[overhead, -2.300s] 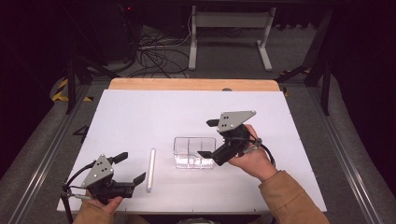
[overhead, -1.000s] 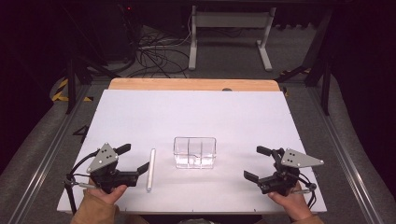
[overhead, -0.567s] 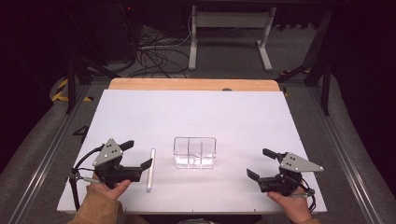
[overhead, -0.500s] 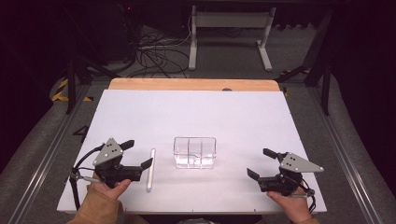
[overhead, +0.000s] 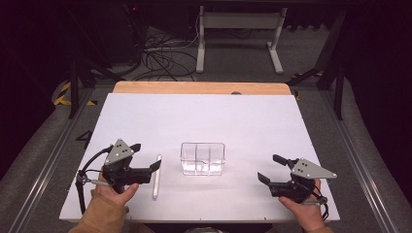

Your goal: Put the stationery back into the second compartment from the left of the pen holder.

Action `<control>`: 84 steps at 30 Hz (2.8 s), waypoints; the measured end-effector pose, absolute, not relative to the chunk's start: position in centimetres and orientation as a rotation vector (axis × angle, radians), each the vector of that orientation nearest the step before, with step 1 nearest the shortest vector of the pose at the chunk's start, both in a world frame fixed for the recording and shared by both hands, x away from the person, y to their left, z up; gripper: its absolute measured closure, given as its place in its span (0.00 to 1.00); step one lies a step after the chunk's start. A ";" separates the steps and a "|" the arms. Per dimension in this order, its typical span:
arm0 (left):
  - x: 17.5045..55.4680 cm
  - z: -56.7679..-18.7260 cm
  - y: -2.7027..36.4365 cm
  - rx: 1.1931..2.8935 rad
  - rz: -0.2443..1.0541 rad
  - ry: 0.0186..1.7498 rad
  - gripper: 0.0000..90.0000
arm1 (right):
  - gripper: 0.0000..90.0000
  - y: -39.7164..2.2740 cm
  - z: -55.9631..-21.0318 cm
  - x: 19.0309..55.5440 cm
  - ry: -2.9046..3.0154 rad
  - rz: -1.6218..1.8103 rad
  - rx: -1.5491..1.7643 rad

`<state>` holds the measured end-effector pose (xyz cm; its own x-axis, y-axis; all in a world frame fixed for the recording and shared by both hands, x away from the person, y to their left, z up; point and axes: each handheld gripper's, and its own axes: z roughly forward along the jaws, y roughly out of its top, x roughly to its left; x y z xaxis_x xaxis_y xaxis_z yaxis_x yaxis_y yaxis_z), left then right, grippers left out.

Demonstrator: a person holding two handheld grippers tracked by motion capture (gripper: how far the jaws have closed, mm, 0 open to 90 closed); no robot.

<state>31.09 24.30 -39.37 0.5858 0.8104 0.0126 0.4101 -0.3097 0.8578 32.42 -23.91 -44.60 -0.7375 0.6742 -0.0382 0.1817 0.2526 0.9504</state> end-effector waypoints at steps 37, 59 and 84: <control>33.8 -38.8 21.6 2.138 0.458 1.373 0.22 | 0.25 -23.4 -44.4 32.9 2.121 1.431 0.830; 36.9 -41.2 21.8 2.122 0.194 1.571 0.40 | 0.22 -23.4 -44.0 32.7 2.100 1.423 0.839; 38.6 -43.9 21.2 2.137 0.120 1.708 0.67 | 0.22 -23.6 -44.1 32.8 2.104 1.438 0.825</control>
